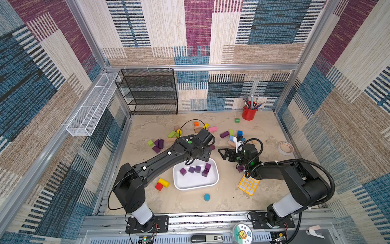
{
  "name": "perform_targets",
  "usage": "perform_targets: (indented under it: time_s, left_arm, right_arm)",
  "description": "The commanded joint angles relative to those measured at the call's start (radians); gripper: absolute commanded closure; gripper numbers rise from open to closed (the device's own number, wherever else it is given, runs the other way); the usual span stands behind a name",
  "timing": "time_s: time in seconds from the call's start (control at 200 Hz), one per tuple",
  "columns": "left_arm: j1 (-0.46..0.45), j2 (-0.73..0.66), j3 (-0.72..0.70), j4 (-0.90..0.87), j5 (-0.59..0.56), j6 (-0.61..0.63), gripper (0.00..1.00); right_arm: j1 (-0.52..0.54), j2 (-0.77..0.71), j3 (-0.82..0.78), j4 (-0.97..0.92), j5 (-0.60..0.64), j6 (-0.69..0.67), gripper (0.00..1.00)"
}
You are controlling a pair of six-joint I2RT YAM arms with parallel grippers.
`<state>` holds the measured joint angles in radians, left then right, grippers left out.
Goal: Pick purple bricks into the storage bin
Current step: Place the building block in the storage box.
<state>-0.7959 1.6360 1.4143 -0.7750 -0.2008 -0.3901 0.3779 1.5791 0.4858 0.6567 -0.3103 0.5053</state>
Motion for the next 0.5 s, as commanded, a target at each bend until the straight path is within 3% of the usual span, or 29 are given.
perform_targets:
  time_s: [0.0, 0.496]
  left_arm:
    - [0.044, -0.024, 0.006, -0.048, -0.007, 0.016, 0.25]
    - [0.334, -0.118, -0.076, -0.111, 0.127, -0.068, 0.27]
  right_arm:
    - [0.013, -0.015, 0.023, -0.006, 0.054, -0.054, 0.01]
    - [0.180, 0.035, 0.209, -0.157, 0.205, -0.189, 0.01]
